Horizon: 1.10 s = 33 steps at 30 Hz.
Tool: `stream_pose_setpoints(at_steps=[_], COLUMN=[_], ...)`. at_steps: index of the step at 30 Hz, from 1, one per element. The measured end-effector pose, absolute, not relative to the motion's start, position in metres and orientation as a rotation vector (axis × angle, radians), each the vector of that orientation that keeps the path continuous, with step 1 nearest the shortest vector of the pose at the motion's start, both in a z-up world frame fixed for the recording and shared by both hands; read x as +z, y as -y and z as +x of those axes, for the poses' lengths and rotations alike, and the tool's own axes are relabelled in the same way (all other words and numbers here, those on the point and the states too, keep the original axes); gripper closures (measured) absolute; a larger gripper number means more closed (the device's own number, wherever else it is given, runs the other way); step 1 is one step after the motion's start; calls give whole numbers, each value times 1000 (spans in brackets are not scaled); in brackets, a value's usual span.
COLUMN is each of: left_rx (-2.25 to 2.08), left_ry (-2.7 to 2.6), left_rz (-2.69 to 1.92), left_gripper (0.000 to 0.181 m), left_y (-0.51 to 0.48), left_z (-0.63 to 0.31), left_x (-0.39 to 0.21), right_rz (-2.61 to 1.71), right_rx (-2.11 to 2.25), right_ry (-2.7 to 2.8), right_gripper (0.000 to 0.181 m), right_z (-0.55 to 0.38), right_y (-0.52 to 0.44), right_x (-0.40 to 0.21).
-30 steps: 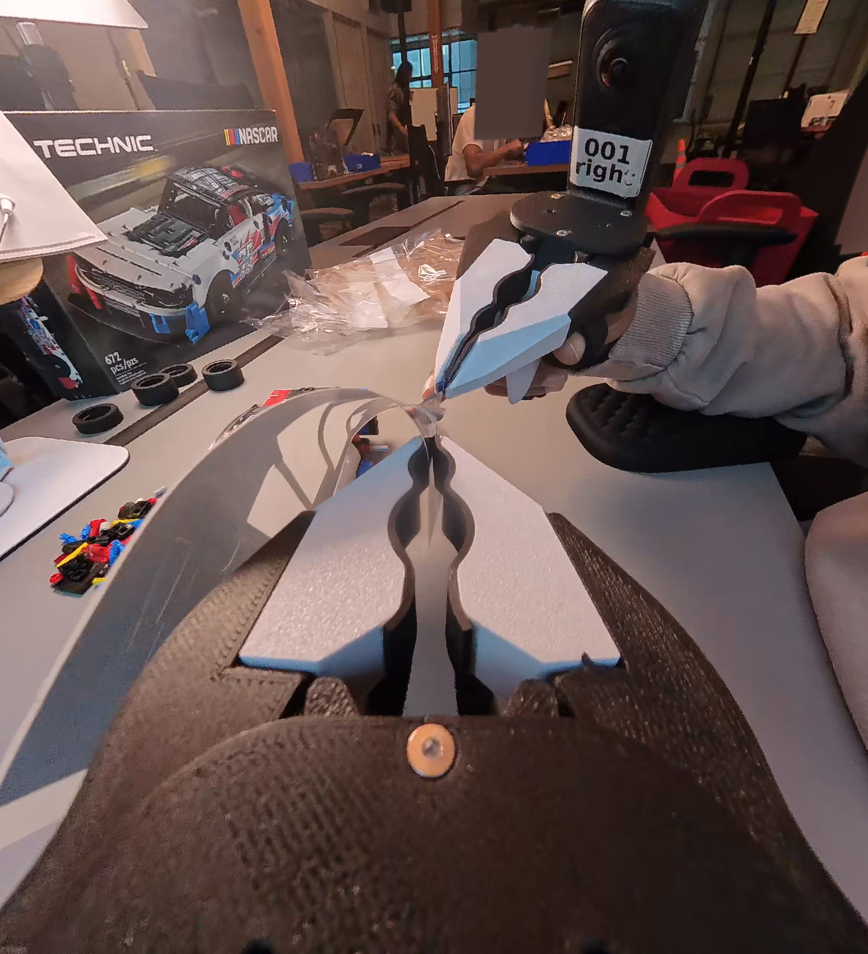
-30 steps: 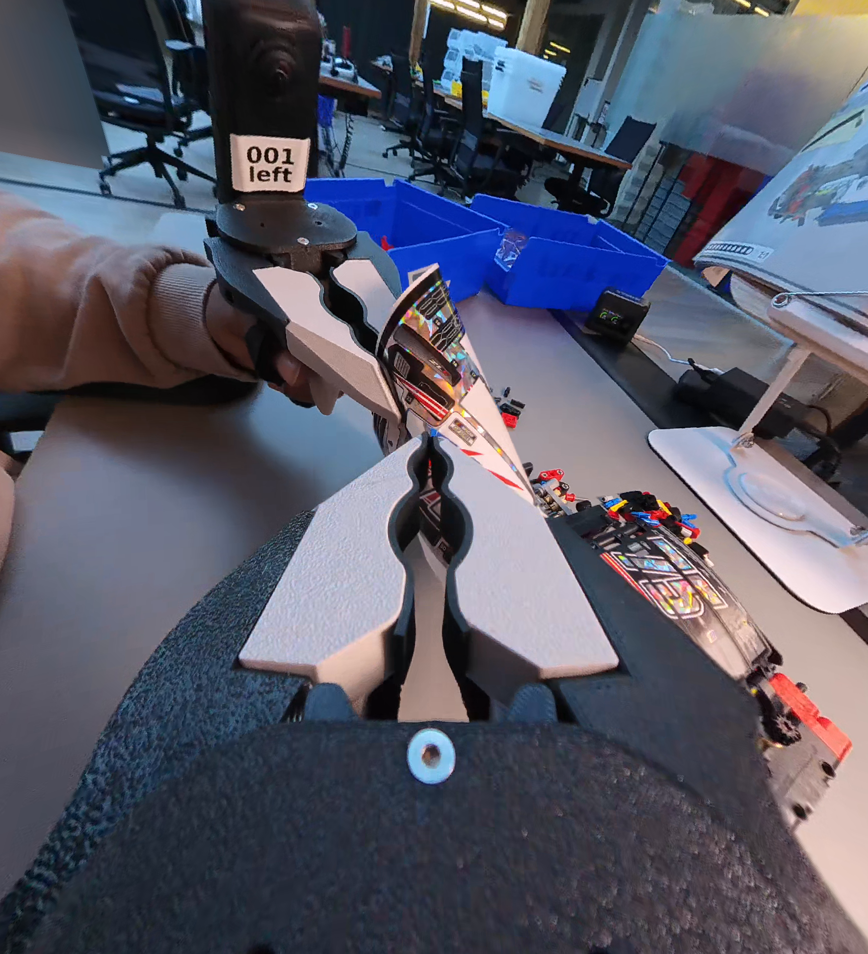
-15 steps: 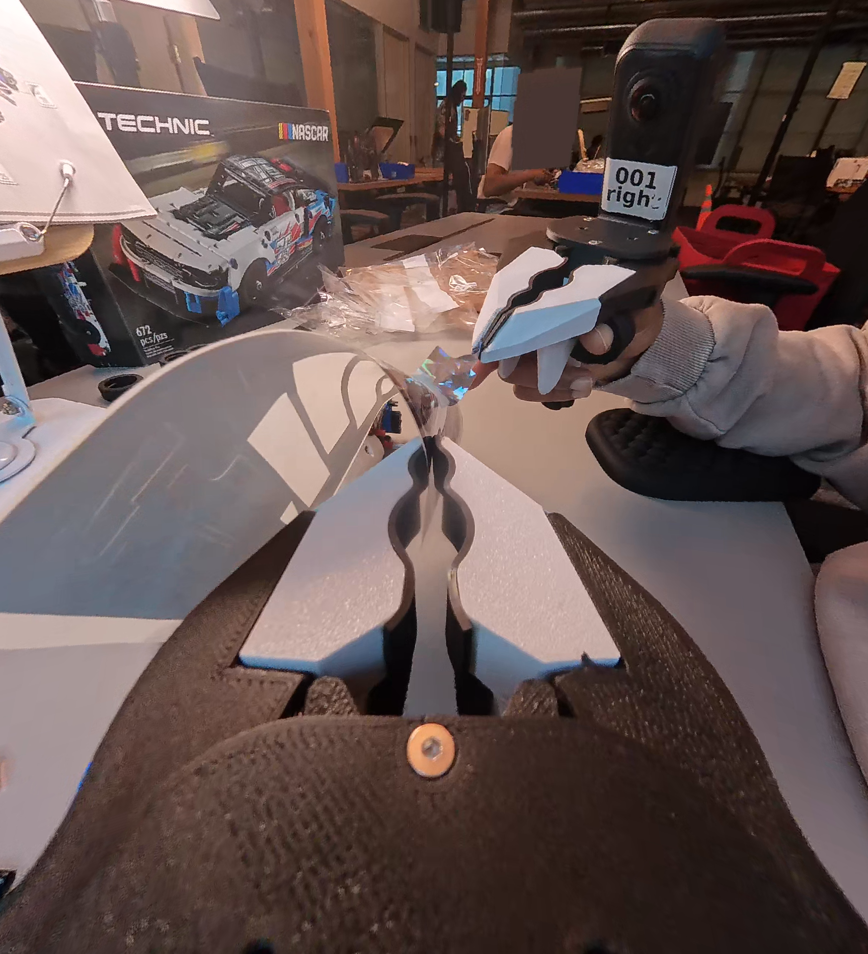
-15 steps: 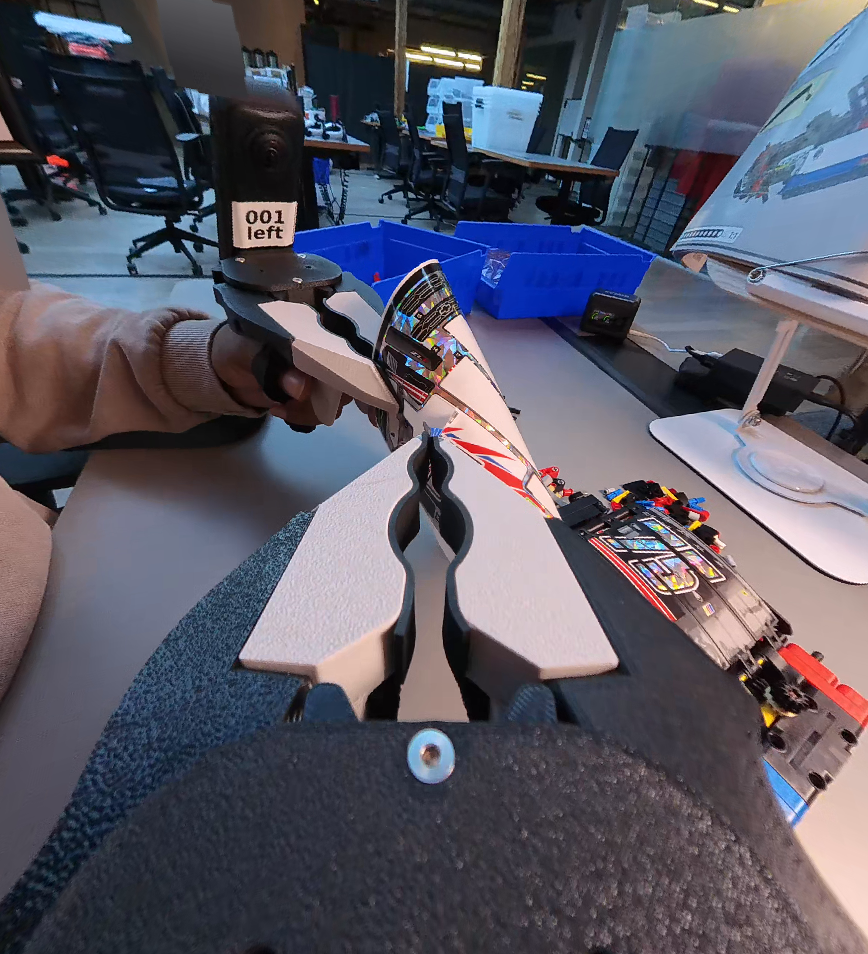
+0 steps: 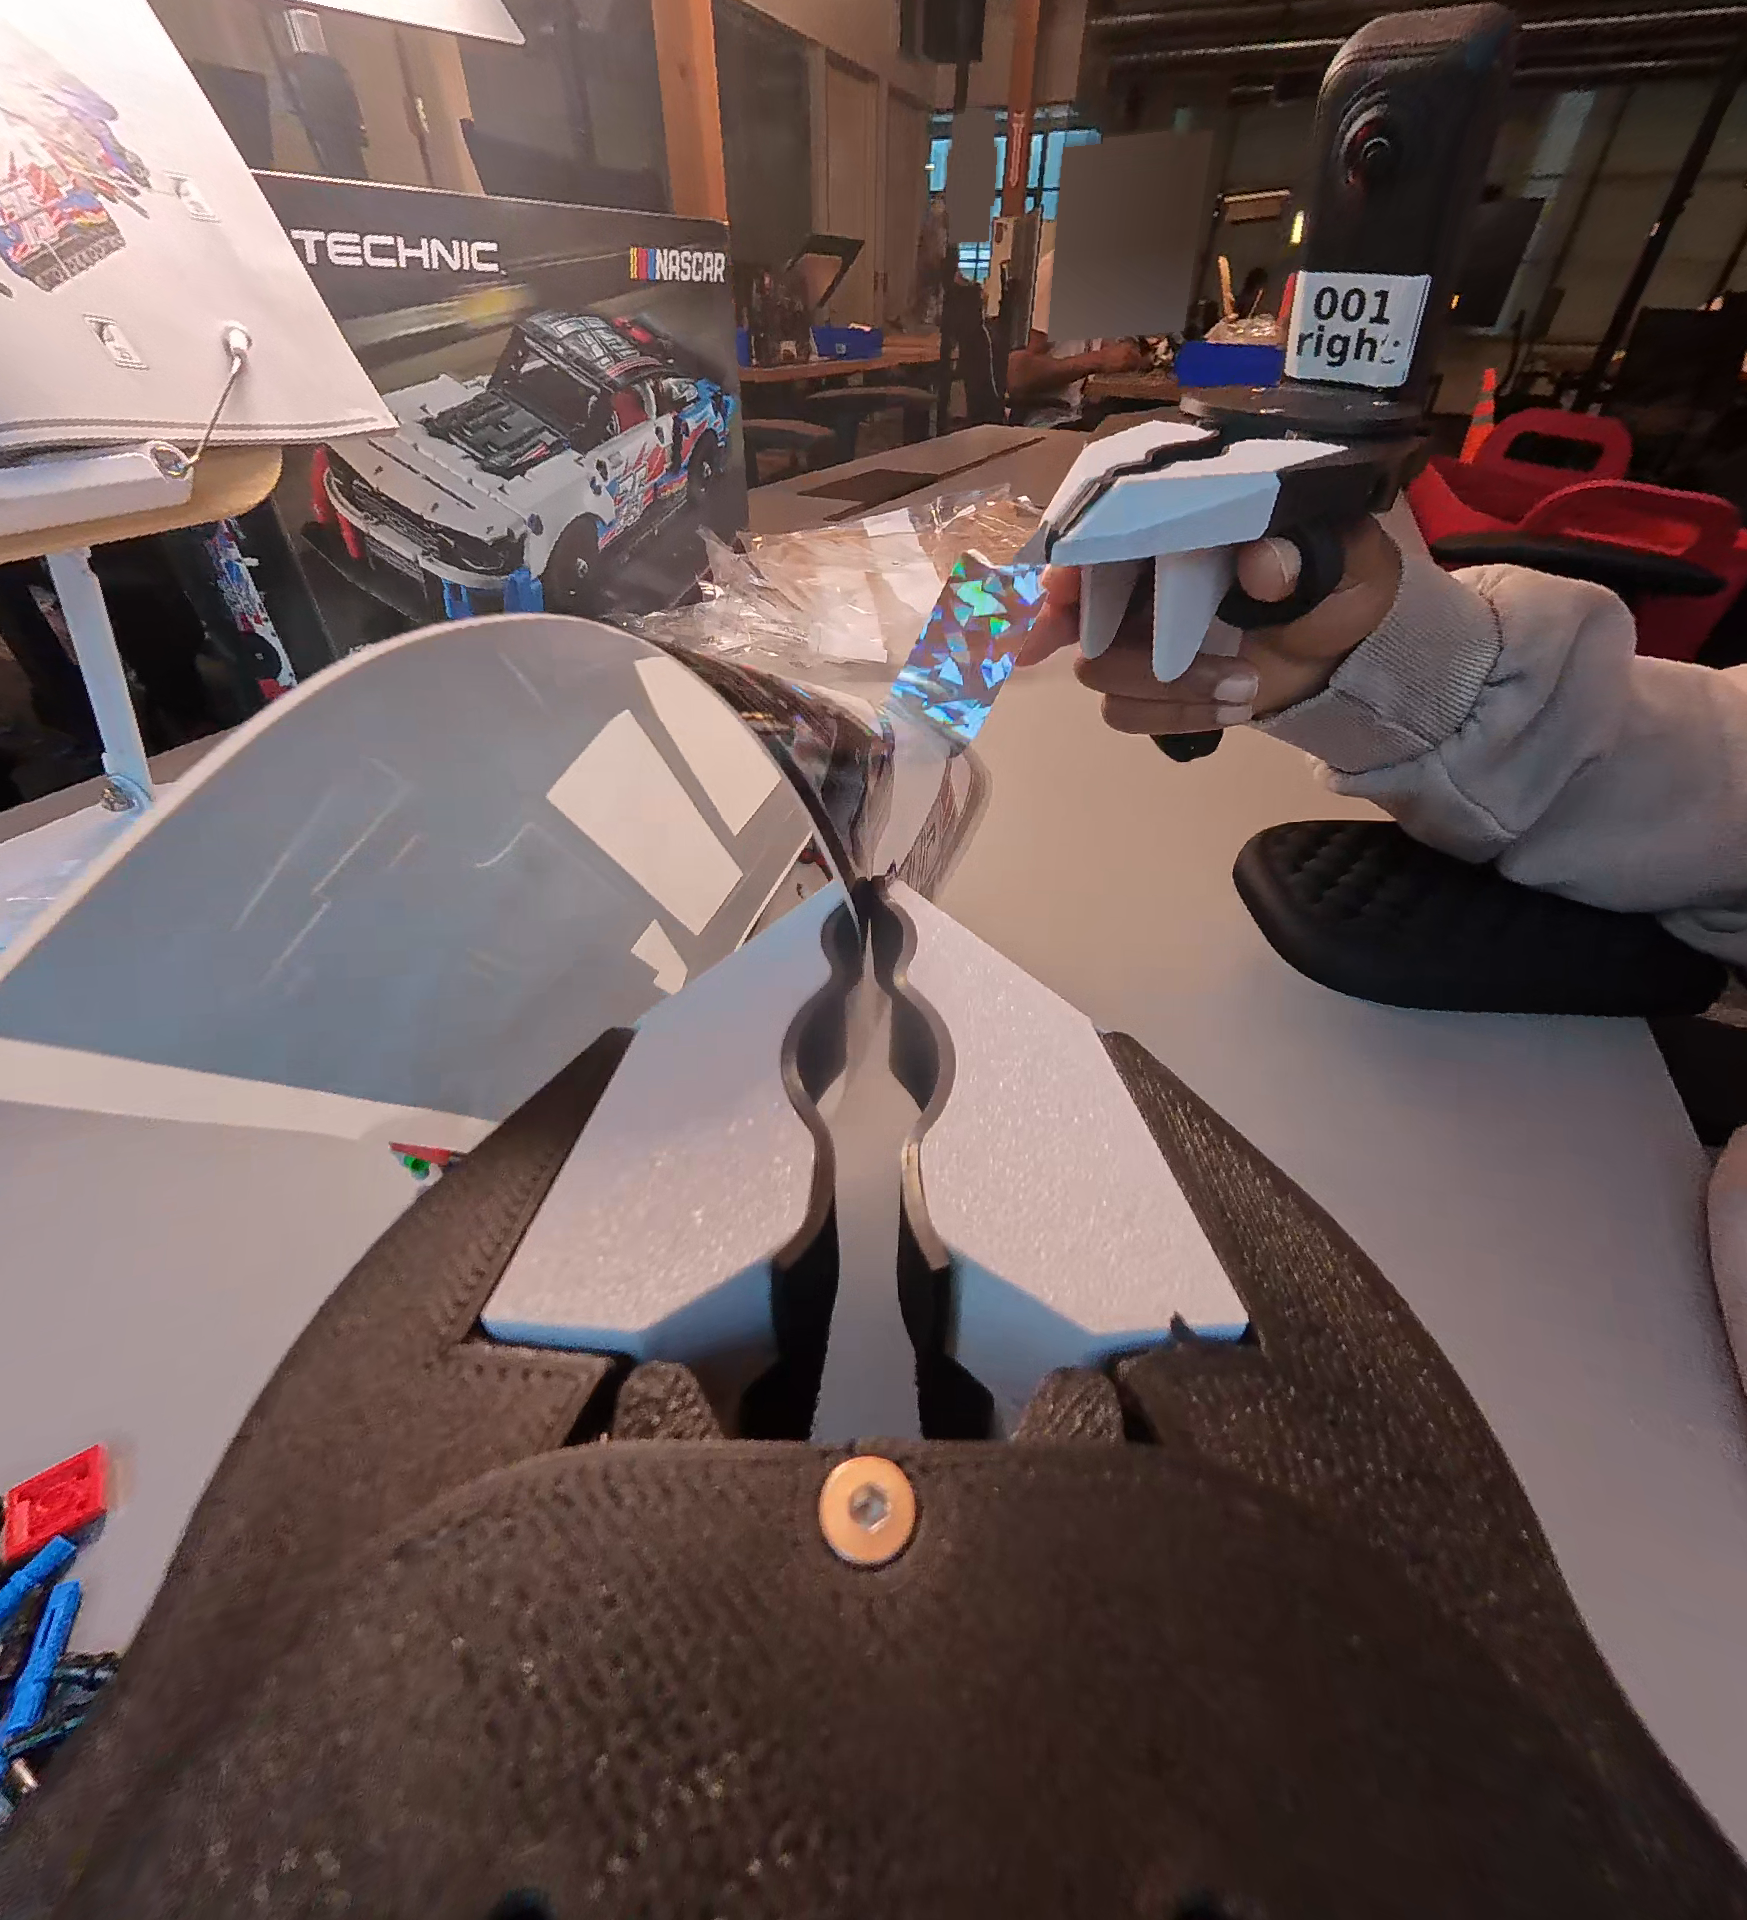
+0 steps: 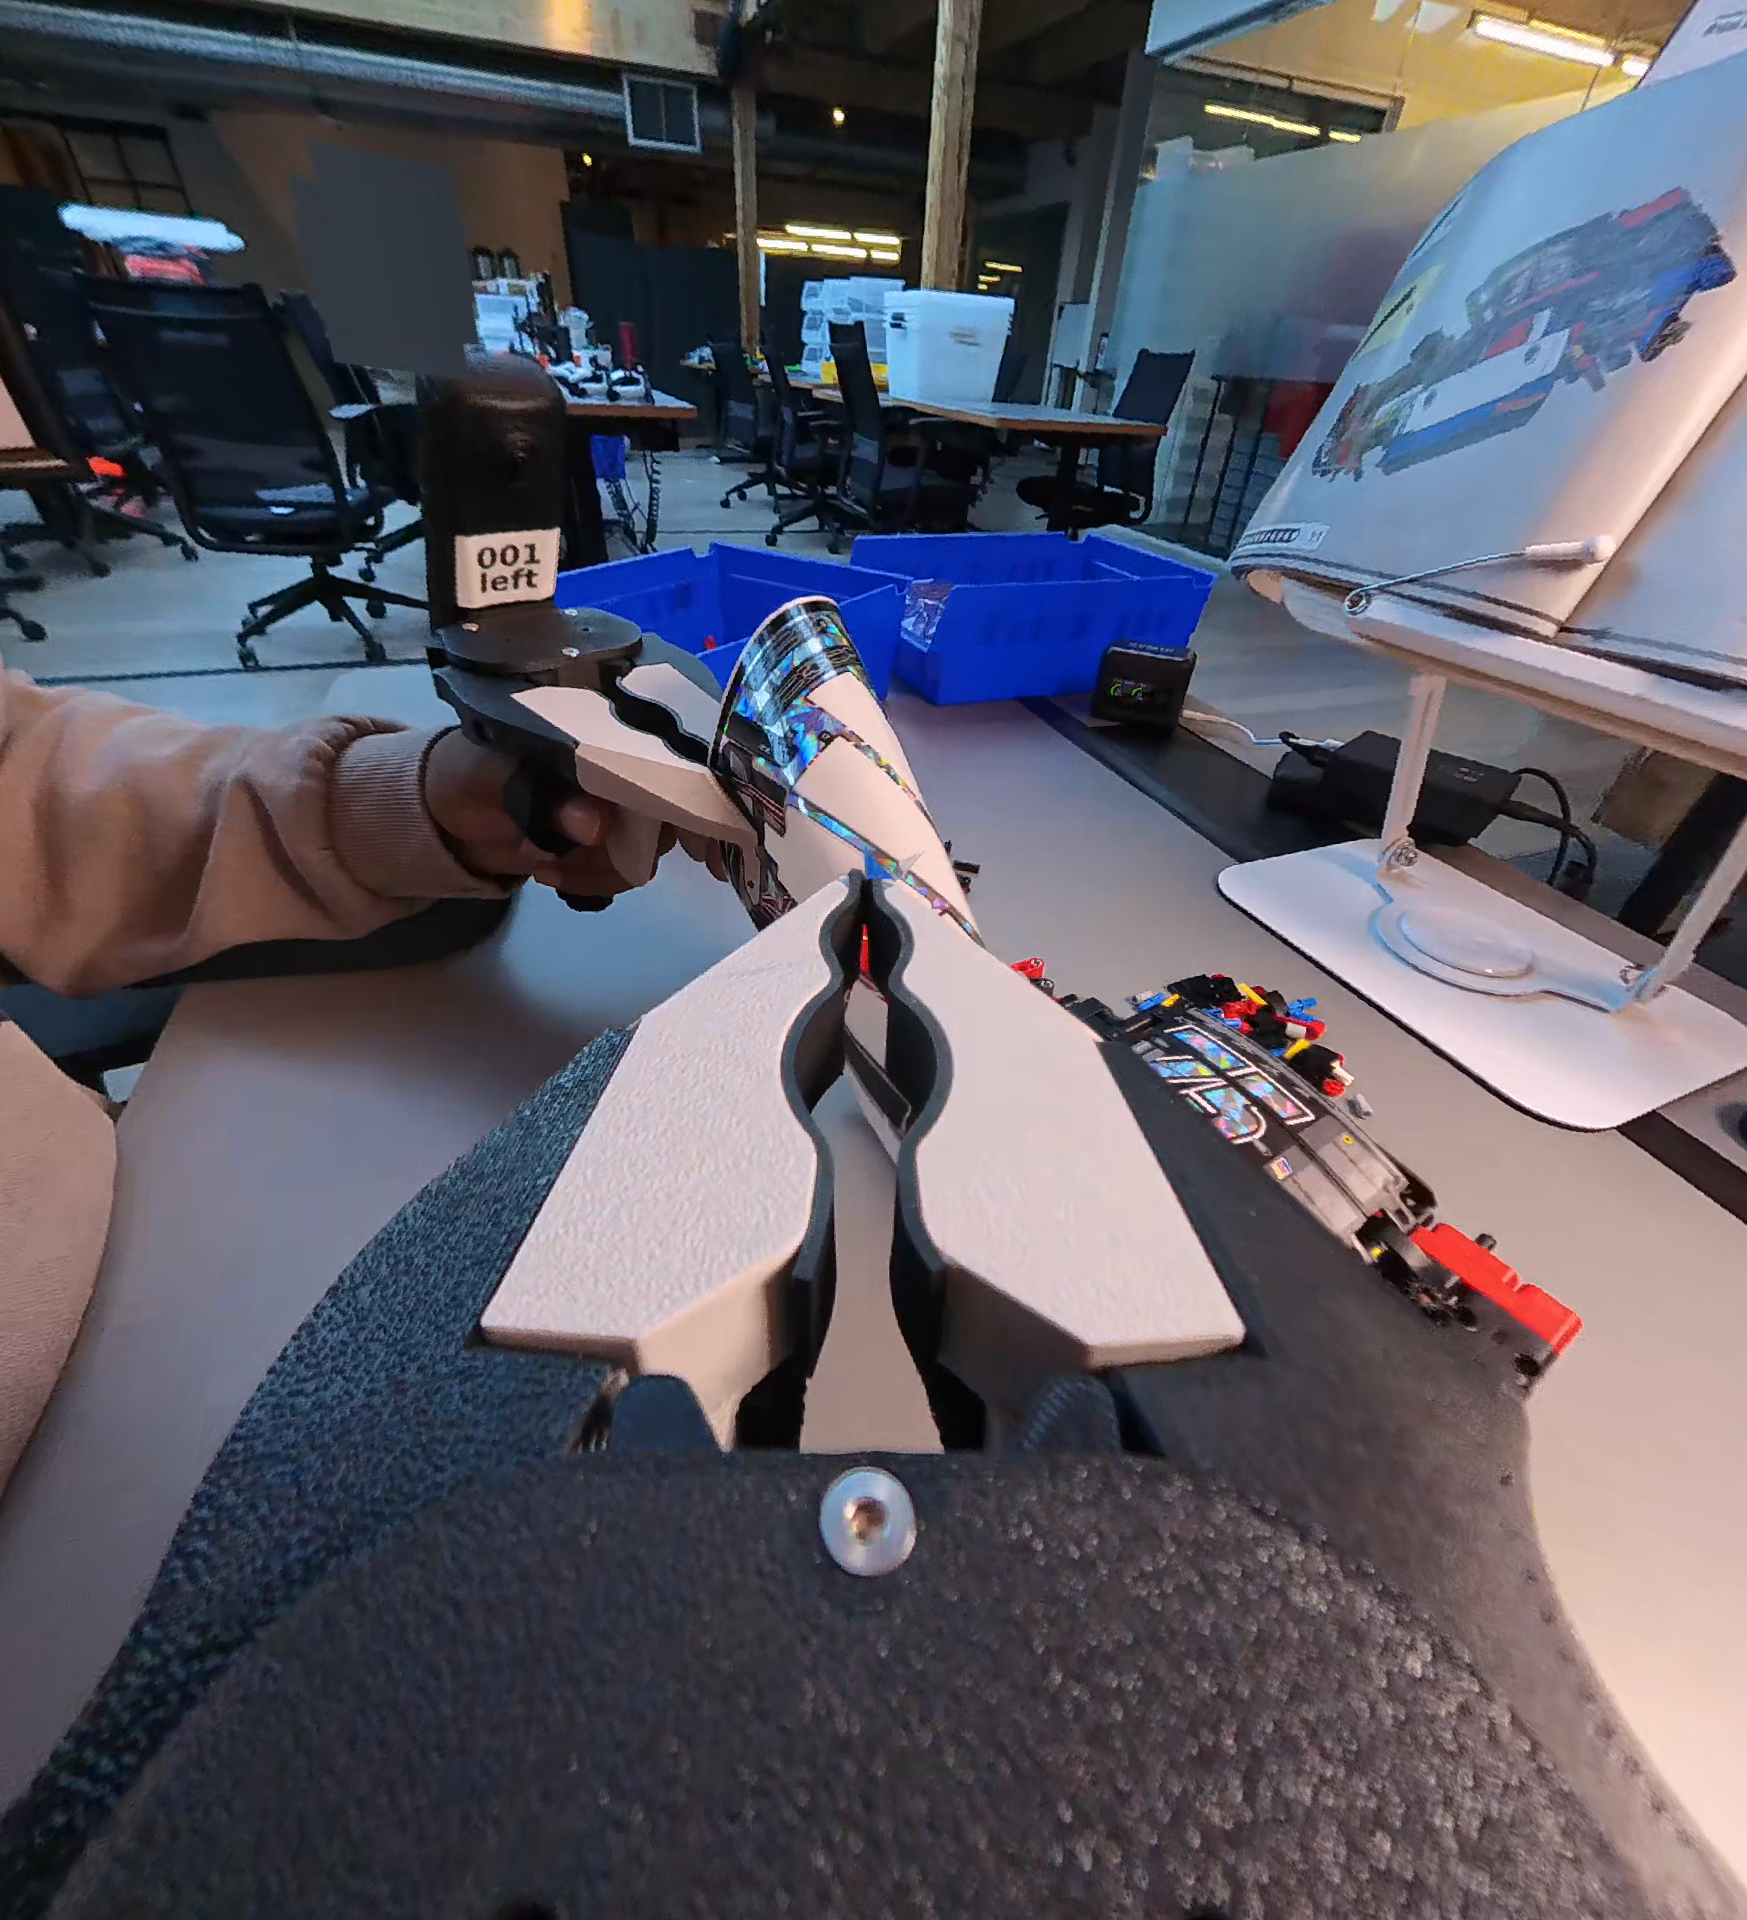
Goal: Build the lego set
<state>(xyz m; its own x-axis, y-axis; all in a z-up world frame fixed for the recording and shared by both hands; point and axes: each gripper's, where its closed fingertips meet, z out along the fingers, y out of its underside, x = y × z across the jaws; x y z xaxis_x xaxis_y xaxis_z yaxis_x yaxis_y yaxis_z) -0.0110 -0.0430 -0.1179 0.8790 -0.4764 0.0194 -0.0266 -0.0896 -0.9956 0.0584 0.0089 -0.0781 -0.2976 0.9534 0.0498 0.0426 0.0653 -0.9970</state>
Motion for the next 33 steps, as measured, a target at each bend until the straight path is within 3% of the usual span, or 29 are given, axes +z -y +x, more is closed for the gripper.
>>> stream_pose_setpoints(at_steps=[17, 26, 33], left_rx=[-350, -208, -621], left_ry=[-417, -479, 372], left_rz=[-1632, -1524, -2002], left_gripper=[181, 181, 181], left_y=[30, -16, -45], left_z=[-50, -137, -235], left_x=[-94, -14, -153], right_rz=[-1056, -1086, -1102], right_rx=[1412, 1384, 1399], right_ry=[1137, 1127, 1132], right_gripper=[181, 181, 181], right_z=[102, 101, 99], right_y=[-69, -75, -77], right_x=[-31, -39, -44])
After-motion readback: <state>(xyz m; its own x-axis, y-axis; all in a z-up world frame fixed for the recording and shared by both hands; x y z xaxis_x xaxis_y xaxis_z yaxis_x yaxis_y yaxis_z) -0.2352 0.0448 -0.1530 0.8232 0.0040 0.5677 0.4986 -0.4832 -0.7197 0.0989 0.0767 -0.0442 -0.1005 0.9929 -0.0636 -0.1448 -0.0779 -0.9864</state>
